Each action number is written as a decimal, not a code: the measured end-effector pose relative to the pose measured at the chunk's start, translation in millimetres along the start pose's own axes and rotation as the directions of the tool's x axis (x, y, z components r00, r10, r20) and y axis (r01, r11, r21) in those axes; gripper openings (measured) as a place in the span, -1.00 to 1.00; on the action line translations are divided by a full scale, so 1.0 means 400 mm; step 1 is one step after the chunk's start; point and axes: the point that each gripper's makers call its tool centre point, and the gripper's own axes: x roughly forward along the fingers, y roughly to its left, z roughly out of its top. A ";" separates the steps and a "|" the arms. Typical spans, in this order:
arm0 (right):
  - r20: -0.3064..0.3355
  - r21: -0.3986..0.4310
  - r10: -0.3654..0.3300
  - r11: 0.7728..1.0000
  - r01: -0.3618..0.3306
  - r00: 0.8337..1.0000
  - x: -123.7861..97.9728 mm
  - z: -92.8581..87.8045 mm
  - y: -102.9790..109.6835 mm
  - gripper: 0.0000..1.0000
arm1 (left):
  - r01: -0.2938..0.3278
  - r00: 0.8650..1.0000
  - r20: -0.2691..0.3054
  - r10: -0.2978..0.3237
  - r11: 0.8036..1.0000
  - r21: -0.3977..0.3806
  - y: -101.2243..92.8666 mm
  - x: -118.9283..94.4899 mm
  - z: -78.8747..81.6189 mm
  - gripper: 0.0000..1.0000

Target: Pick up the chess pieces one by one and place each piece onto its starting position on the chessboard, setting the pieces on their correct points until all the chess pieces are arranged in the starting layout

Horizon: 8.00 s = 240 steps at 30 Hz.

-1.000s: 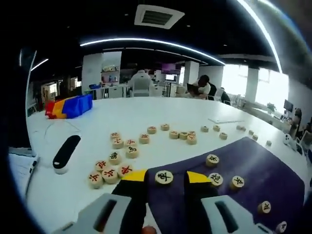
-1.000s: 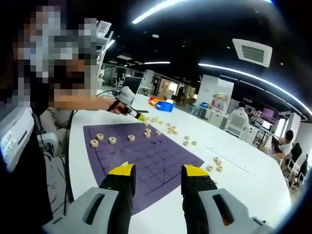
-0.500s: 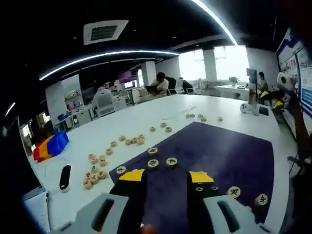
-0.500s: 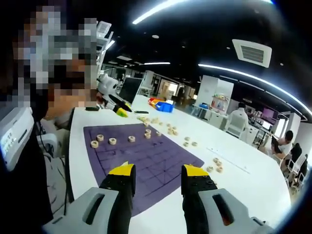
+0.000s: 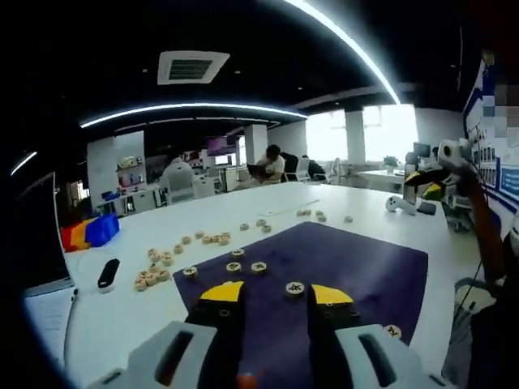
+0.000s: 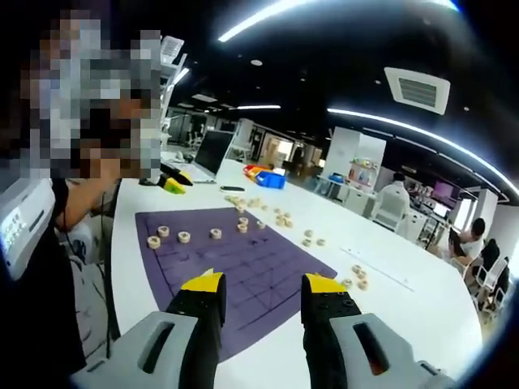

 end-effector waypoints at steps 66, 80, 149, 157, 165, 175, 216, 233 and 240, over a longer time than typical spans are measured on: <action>0.112 0.215 -0.134 0.971 0.108 0.985 0.089 0.053 -0.100 -0.24 | -0.282 0.906 -0.360 0.220 0.951 -0.128 0.556 0.400 -0.102 -0.54; 0.096 0.244 -0.181 0.958 0.153 0.979 0.060 0.020 -0.130 -0.25 | -0.306 0.902 -0.372 0.221 0.934 -0.186 0.596 0.465 -0.122 -0.50; 0.083 0.207 -0.143 0.971 0.124 0.986 0.043 0.038 -0.077 -0.23 | -0.117 0.906 -0.416 0.078 0.991 -0.070 0.361 0.326 -0.168 -0.59; 0.080 0.207 -0.137 0.971 0.118 0.987 0.046 0.031 -0.072 -0.23 | -0.117 0.910 -0.407 0.076 0.990 -0.077 0.349 0.330 -0.175 -0.59; 0.074 0.197 -0.118 0.975 0.101 0.990 0.048 0.033 -0.059 -0.23 | -0.117 0.918 -0.387 0.085 0.991 -0.061 0.344 0.331 -0.170 -0.55; 0.070 0.176 -0.094 0.981 0.081 0.993 0.057 0.041 -0.046 -0.22 | -0.111 0.933 -0.350 0.087 0.993 -0.048 0.335 0.298 -0.136 -0.46; 0.096 0.142 -0.026 0.990 0.012 0.995 0.130 0.079 -0.013 -0.23 | -0.132 0.978 0.142 0.151 0.982 -0.135 0.178 -0.122 0.057 -0.30; 0.110 0.180 -0.058 0.983 0.038 0.992 0.109 0.050 -0.035 -0.23 | -0.134 0.981 -0.150 0.124 0.989 -0.059 0.376 0.134 0.086 -0.28; 0.093 0.188 -0.075 0.981 0.057 0.993 0.098 0.031 -0.046 -0.23 | -0.142 0.928 -0.366 0.071 0.975 -0.172 0.477 0.264 0.013 -0.28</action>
